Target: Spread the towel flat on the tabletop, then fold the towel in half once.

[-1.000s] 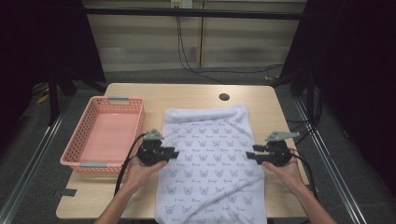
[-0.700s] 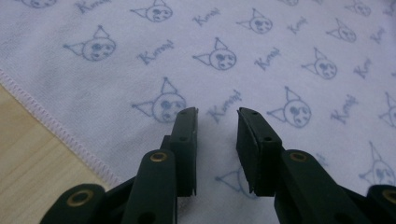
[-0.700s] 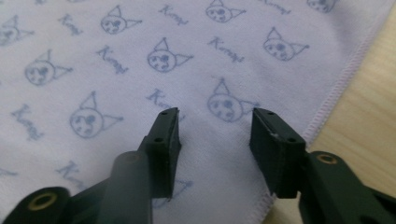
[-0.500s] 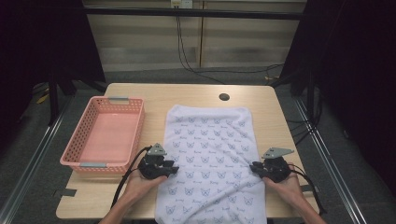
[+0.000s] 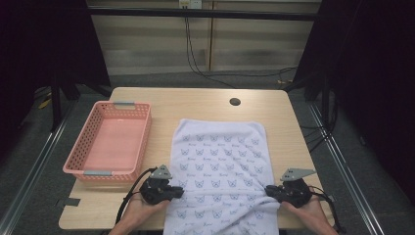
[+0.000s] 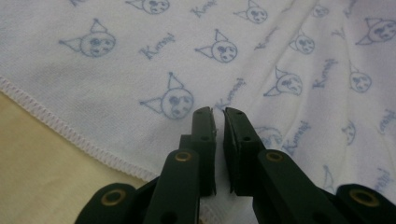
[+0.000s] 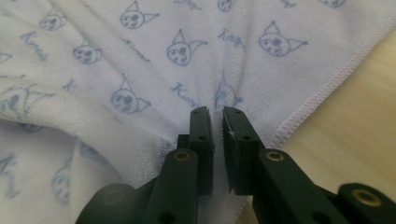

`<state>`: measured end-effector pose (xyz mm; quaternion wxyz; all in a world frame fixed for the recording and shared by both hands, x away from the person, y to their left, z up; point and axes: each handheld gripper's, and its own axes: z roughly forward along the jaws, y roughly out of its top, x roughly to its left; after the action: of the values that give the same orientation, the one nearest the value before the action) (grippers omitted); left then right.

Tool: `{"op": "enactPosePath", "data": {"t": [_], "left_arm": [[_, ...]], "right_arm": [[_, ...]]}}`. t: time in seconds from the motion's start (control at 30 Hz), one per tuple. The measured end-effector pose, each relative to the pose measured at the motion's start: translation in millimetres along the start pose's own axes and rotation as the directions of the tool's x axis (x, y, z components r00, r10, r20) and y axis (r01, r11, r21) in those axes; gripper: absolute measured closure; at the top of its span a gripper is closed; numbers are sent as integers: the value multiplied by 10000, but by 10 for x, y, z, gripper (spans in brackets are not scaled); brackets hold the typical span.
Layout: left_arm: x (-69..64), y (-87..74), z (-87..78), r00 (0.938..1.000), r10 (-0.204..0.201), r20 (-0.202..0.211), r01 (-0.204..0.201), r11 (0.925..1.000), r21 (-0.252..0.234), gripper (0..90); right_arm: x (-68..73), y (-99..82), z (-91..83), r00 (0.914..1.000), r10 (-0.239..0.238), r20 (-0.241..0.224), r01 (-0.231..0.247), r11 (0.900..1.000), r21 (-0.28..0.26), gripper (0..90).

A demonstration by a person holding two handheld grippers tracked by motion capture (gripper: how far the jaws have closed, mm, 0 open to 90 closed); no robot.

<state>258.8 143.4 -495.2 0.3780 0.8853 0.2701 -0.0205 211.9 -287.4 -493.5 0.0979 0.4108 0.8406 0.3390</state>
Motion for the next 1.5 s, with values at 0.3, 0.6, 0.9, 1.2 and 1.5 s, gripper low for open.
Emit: {"op": "enactPosePath", "data": {"t": [0.3,0.6,0.9,1.2,1.5], "left_arm": [[-111,-53,-103,9992,-112,384,104,9997,198,689],[334,333,50,9982,-515,-318,492,9965,-680,636],[523,316,164,9929,-823,-856,765,9946,-695,626],[431,256,142,9963,-636,-570,603,9965,-575,678],[307,206,125,9975,-418,-578,390,9980,-491,678]], "right_arm": [[65,-22,-75,9982,291,-523,-303,9993,-229,667],[-200,216,48,9981,458,414,-409,9928,-1126,531],[-409,439,336,9954,248,929,-172,9964,-826,500],[-422,455,424,9914,210,1289,-145,9986,-511,523],[-352,410,377,9917,119,1280,-60,9989,-465,729]]}}
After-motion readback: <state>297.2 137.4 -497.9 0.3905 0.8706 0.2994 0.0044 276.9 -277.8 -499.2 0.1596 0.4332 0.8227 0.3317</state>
